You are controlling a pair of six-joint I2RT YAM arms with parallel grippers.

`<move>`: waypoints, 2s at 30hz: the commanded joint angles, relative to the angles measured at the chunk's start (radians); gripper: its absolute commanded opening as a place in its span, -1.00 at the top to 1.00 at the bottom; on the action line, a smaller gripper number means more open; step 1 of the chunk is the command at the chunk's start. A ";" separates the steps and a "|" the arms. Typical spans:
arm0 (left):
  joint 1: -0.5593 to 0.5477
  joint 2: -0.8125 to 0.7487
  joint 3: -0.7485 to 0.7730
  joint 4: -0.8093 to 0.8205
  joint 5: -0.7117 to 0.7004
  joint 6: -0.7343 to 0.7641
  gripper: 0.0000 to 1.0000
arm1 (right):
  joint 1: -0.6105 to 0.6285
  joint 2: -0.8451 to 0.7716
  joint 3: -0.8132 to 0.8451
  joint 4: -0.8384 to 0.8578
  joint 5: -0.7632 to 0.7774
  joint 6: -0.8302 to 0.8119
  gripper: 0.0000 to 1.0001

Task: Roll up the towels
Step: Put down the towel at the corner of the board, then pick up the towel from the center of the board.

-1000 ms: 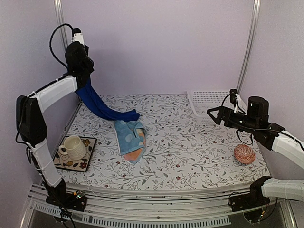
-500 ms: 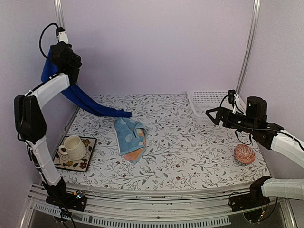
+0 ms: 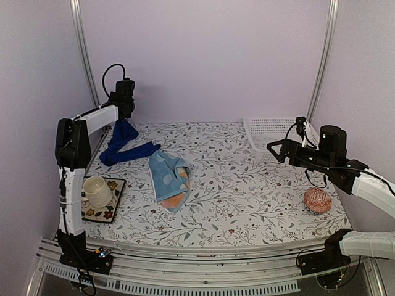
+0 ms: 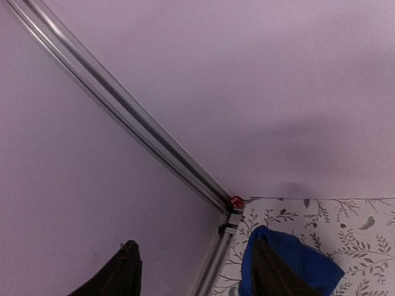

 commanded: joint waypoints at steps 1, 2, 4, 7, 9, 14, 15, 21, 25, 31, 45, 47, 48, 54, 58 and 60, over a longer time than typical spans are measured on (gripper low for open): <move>-0.015 -0.055 0.049 -0.265 0.165 -0.230 -0.41 | 0.009 0.000 -0.005 0.025 0.013 -0.010 -0.97; -0.017 -0.080 0.034 -0.299 0.220 -0.280 -0.52 | 0.011 0.004 -0.005 0.026 0.013 -0.009 -0.97; -0.033 -0.146 -0.024 -0.351 0.331 -0.376 -0.63 | 0.013 0.012 -0.006 0.028 0.014 -0.009 -0.97; -0.112 -0.291 -0.229 -0.327 0.426 -0.480 -0.81 | 0.018 0.027 -0.003 0.027 0.016 -0.011 -0.98; -0.223 -0.412 -0.423 -0.262 0.456 -0.535 -0.87 | 0.023 0.037 0.002 0.025 0.015 -0.013 -0.98; -0.418 -0.536 -0.758 -0.200 0.486 -0.715 -0.92 | 0.037 0.045 0.017 0.008 0.016 -0.018 -0.97; -0.446 -0.545 -0.800 -0.208 0.480 -0.744 -0.92 | 0.039 0.044 0.018 0.006 0.017 -0.019 -0.97; -0.620 -0.666 -1.034 -0.208 0.464 -0.839 -0.89 | 0.047 0.040 0.019 0.002 0.016 -0.022 -0.97; -0.730 -0.737 -1.113 -0.193 0.433 -0.806 -0.84 | 0.058 0.040 0.019 0.007 0.016 -0.021 -0.97; -0.777 -0.697 -1.171 -0.176 0.403 -0.726 -0.63 | 0.065 0.028 0.018 0.007 0.021 -0.019 -0.98; -0.833 -0.504 -1.067 -0.265 0.245 -0.663 -0.42 | 0.067 0.033 0.015 0.009 0.022 -0.021 -0.98; -0.838 -0.487 -1.056 -0.285 0.226 -0.663 -0.41 | 0.067 0.030 0.015 0.010 0.023 -0.020 -0.97; -0.839 -0.477 -1.051 -0.297 0.215 -0.662 -0.38 | 0.068 0.030 0.016 0.009 0.023 -0.022 -0.97; -0.844 -0.440 -1.018 -0.339 0.183 -0.655 -0.21 | 0.069 0.030 0.017 0.008 0.019 -0.023 -0.97; -0.844 -0.439 -1.005 -0.362 0.168 -0.647 0.05 | 0.069 0.026 0.018 0.008 0.022 -0.023 -0.97; -0.847 -0.444 -0.998 -0.369 0.166 -0.644 0.25 | 0.069 0.028 0.018 0.008 0.019 -0.025 -0.97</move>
